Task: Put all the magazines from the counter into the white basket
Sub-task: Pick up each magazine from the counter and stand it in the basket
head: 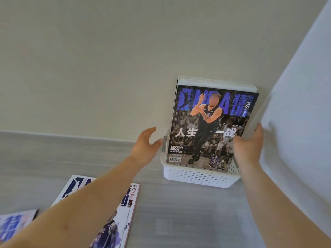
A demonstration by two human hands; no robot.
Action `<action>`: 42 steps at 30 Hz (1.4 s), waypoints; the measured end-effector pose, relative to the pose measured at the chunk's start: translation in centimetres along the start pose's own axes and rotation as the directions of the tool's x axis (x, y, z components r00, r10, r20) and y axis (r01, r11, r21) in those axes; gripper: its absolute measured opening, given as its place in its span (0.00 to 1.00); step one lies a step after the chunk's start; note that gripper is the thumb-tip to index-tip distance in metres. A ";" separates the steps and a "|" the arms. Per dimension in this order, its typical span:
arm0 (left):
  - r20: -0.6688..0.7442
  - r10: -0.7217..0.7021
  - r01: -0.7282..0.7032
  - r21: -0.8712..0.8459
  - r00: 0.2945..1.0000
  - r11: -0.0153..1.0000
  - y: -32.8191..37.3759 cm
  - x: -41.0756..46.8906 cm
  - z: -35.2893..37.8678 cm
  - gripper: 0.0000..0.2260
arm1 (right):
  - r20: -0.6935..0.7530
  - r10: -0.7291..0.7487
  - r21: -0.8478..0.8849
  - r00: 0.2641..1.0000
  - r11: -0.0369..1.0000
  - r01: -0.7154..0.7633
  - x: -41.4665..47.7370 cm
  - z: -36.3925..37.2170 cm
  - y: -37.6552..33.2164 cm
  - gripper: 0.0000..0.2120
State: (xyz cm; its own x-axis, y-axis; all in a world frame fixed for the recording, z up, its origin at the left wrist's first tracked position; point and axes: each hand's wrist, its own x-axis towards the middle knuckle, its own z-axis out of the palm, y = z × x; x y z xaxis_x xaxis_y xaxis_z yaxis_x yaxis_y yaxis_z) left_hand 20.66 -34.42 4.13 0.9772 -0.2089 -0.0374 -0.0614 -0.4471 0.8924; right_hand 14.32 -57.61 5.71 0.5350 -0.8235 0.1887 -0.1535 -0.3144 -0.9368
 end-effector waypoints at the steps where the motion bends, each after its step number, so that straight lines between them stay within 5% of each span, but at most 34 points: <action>1: -0.022 -0.007 0.007 0.023 1.000 1.000 -1.2 -1.1 -1.5 0.21 | -0.026 -0.060 -0.057 0.998 0.997 0.059 -1.3 -0.2 0.0 0.30; 7: -0.114 -0.300 0.315 0.155 0.947 0.936 -11.0 -10.8 -9.9 0.25 | 0.253 -0.177 -0.279 0.951 0.928 0.246 -14.3 1.6 1.3 0.29; 11: -0.120 -0.397 0.404 0.476 0.910 0.782 -16.6 -15.8 -13.5 0.29 | 0.655 -0.066 -0.371 0.753 0.840 0.396 -25.0 4.0 3.6 0.32; 14: -0.043 -0.415 0.345 0.635 0.909 0.691 -17.9 -17.3 -14.4 0.30 | 0.782 0.109 -0.452 0.614 0.777 0.438 -30.9 5.1 5.1 0.36; 20: -0.069 -0.417 0.408 0.401 0.906 0.820 -16.9 -16.7 -15.4 0.28 | 0.775 0.194 -0.565 0.601 0.639 0.523 -34.5 5.6 5.1 0.36; 23: -0.068 -0.488 0.490 0.014 0.870 0.872 -16.2 -16.2 -16.3 0.26 | 0.753 0.204 -0.577 0.625 0.661 0.480 -34.4 5.8 4.5 0.36; 26: 0.029 -0.585 0.576 -0.218 0.810 0.787 -16.0 -15.7 -17.5 0.22 | 0.728 0.191 -0.568 0.658 0.705 0.425 -34.5 6.0 4.3 0.35; 30: 0.176 -0.572 0.593 -0.097 0.801 0.799 -15.8 -16.1 -18.4 0.13 | 0.672 0.167 -0.495 0.721 0.825 0.271 -34.3 6.1 3.7 0.32; 33: 0.141 -0.492 0.508 -0.110 0.859 0.855 -15.1 -16.1 -18.6 0.15 | 0.628 0.215 -0.270 0.748 0.962 -0.051 -33.5 5.8 2.5 0.28; 38: 0.117 -0.297 0.315 -0.202 0.948 0.927 -11.9 -16.0 -18.8 0.16 | 0.596 0.372 -0.045 0.712 0.901 -0.433 -31.0 4.7 0.9 0.31; 42: 0.157 -0.131 0.172 -0.285 0.979 0.943 -9.1 -16.1 -18.7 0.18 | 0.686 0.354 0.041 0.635 0.853 -0.521 -29.1 3.4 0.3 0.11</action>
State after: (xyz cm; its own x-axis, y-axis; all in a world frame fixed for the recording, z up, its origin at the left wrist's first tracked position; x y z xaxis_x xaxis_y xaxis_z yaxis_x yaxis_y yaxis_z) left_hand 9.25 -10.76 5.05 0.9326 -0.2825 -0.2246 0.1686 -0.2093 0.9632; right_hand 1.52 -32.18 -1.02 0.8555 -0.3103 -0.4145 -0.3752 0.1801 -0.9093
